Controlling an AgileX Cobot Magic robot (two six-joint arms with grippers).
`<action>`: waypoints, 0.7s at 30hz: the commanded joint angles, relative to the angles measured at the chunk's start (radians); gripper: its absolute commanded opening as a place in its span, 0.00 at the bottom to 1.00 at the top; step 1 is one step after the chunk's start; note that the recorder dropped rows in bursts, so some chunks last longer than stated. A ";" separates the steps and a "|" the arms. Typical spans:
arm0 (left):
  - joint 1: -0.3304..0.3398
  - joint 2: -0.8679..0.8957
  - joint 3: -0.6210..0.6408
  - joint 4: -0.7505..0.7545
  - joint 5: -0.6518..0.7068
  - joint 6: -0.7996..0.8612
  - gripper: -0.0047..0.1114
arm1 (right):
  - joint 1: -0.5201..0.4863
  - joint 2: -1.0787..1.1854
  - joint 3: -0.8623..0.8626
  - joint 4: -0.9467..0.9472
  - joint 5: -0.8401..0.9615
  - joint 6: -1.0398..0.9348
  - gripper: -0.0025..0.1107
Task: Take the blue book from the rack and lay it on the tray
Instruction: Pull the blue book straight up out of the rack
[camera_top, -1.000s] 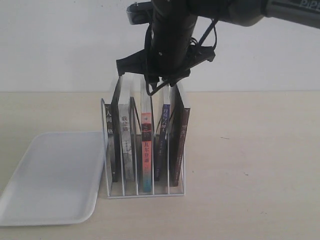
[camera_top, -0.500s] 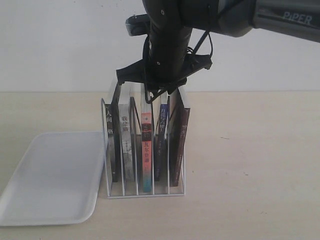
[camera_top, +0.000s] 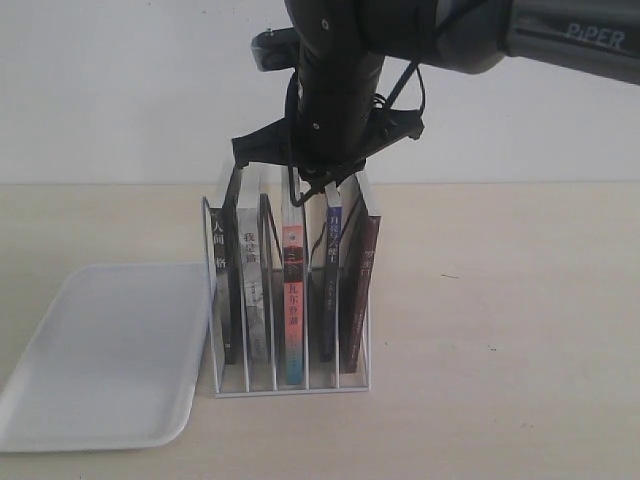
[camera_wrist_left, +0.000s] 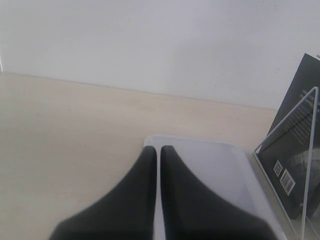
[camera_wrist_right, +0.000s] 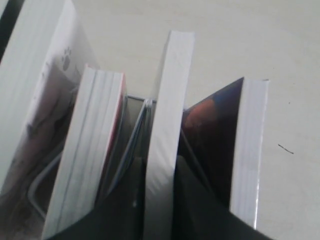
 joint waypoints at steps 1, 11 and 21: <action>0.003 0.003 -0.004 -0.010 -0.007 -0.008 0.08 | 0.000 -0.030 0.003 0.000 -0.002 0.018 0.02; 0.003 0.003 -0.004 -0.010 -0.007 -0.008 0.08 | 0.000 -0.133 0.003 0.000 -0.002 0.009 0.02; 0.003 0.003 -0.004 -0.010 -0.007 -0.008 0.08 | 0.000 -0.264 0.003 -0.024 0.000 -0.039 0.02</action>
